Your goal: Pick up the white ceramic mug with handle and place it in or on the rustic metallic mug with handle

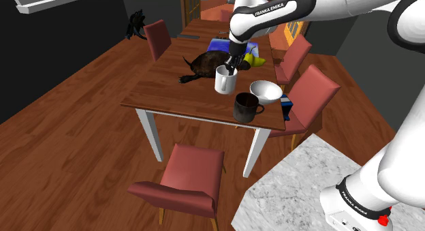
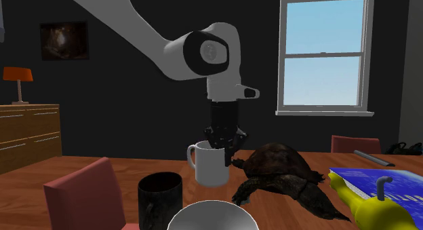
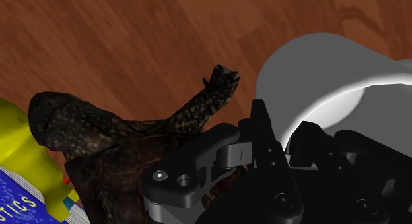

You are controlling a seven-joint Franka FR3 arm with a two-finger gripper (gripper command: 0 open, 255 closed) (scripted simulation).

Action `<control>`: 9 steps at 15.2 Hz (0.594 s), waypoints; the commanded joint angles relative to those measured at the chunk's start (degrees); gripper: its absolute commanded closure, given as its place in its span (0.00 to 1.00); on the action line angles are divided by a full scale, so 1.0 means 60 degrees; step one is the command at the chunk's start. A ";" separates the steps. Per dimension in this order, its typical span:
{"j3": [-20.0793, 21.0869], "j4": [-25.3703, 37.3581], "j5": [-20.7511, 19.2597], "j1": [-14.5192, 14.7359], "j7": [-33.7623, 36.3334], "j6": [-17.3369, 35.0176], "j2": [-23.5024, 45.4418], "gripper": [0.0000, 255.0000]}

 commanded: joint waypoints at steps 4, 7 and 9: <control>-0.0002 0.0357 -0.0005 -0.0003 0.0012 -0.0580 -0.0224 1.00; -0.0003 0.0613 -0.0008 -0.0003 0.0021 -0.0933 -0.0321 1.00; -0.0003 0.0796 -0.0010 -0.0004 0.0027 -0.1171 -0.0376 1.00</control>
